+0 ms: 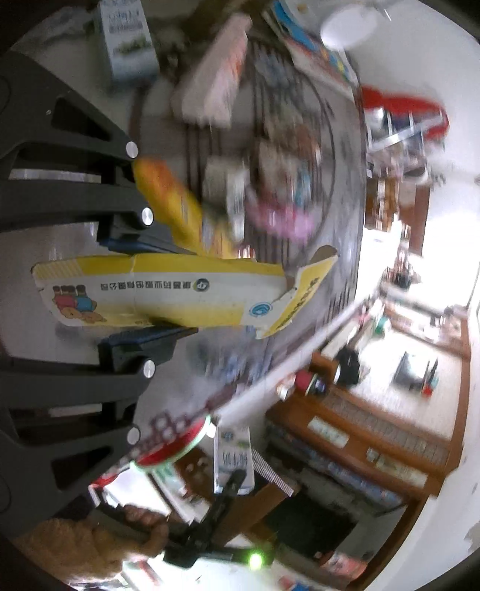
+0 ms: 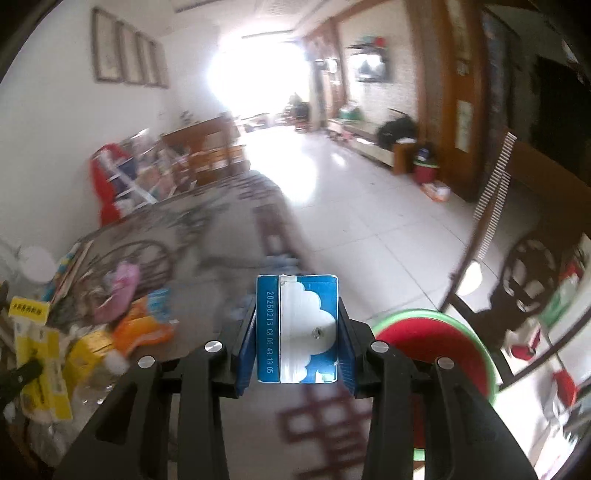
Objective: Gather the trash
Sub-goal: 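Carry both items to the red bucket and release them inside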
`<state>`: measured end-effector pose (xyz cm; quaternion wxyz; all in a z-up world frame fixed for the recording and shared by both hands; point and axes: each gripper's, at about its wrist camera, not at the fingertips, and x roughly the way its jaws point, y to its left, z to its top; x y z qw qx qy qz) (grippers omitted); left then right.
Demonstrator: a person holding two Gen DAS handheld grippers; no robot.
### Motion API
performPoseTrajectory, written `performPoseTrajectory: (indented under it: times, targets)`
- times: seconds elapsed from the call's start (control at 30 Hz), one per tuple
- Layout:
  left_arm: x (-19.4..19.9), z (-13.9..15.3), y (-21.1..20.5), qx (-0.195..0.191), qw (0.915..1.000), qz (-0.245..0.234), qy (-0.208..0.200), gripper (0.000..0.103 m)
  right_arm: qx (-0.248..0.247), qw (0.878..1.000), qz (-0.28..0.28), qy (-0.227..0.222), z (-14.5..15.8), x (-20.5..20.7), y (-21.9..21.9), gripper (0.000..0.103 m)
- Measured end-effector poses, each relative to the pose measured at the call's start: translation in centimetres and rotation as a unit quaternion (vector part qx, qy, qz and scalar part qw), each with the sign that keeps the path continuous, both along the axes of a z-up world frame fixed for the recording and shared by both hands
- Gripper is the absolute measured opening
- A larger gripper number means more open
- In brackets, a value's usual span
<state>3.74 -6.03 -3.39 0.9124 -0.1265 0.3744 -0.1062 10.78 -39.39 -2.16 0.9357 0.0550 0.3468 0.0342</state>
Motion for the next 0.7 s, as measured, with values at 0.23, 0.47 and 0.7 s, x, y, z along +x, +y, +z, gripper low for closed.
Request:
performPoseTrajectory:
  times: [0.23,0.47,0.7]
  targets:
    - [2.4,-1.2,-10.6,-0.013,0.9933,-0.112,0.025,0.031,0.04,0.994,-0.088,0.06,-2.2,0.2,-8.4,0.036]
    - [5.7,-3.8,-19.1,-0.045,0.9791,-0.181,0.081,0.031,0.078,0.981,-0.135,0.115,-4.3,0.7,-11.6,0.038]
    - [7.6,-4.8,-26.3,-0.012,0.9653,-0.239,0.105,0.031,0.109,0.971,-0.182,0.108,-4.2,0.7,-13.3,0.065]
